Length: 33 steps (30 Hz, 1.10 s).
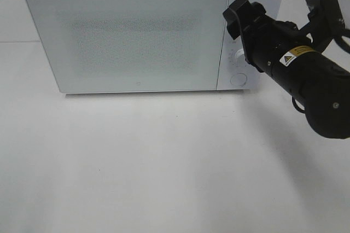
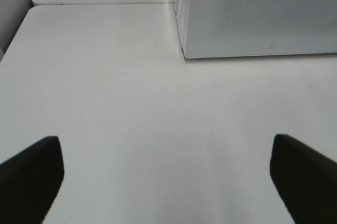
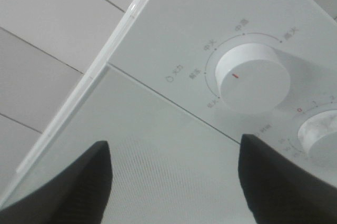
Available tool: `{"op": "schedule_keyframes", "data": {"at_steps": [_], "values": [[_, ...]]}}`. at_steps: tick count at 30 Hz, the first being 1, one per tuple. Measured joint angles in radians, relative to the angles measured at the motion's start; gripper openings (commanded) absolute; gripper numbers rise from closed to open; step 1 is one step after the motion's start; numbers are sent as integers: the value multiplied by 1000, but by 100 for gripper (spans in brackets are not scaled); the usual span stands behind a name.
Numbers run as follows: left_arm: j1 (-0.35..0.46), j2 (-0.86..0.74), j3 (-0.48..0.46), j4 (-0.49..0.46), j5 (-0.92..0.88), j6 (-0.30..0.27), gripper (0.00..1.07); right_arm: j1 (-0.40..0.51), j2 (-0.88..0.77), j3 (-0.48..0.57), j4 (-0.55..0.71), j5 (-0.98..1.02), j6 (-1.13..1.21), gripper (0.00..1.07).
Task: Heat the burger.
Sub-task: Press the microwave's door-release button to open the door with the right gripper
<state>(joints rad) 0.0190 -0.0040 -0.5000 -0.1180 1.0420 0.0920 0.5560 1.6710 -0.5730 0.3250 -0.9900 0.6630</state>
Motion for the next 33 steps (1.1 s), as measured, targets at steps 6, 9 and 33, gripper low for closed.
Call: {"op": "schedule_keyframes", "data": {"at_steps": [6,9,33], "values": [[0,0,0,0,0,0,101,0,-82,1,0,222,-264,65],[0,0,0,0,0,0,101,0,-109,1,0,332,-405,67],[0,0,0,0,0,0,101,-48,-389,1,-104,999,-696,76]]}}
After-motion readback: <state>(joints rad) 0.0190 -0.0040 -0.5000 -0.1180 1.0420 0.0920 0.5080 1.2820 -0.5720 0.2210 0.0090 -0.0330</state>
